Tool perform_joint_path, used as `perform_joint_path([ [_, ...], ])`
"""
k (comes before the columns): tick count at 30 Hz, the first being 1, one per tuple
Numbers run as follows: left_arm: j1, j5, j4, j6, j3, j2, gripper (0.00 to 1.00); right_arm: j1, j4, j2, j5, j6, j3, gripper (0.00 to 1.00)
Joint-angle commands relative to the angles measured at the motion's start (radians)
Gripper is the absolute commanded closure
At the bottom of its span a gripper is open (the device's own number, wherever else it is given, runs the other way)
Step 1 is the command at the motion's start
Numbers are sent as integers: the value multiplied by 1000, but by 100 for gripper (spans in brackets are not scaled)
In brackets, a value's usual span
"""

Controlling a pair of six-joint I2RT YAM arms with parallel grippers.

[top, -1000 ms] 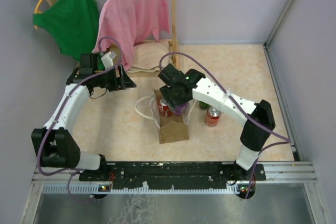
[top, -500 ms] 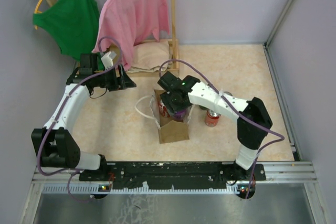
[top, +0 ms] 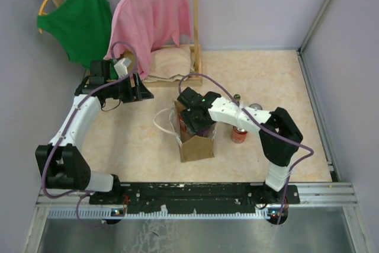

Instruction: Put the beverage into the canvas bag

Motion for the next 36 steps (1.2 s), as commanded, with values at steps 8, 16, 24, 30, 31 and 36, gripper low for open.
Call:
perform_joint_path([
  [8,-4,20,13,11,21,7,23,0,71,-7,3,16,-6,48],
  [16,-5,27,17,9,22,12,23,1,77,-61,32,-13,11,22],
  [24,-5,32,20,8,27,19,23,1,61,-88,72,-32,49,20],
  [30,-4,33,19,8,28,21,23,0,56,-114,75,-36,116,20],
  [31,-5,33,20,8,28,23,23,1,52,-149,81,-38,131,20],
  [36,-5,36,22,6,32,30,23,1,60,-193,133,-48,205,20],
])
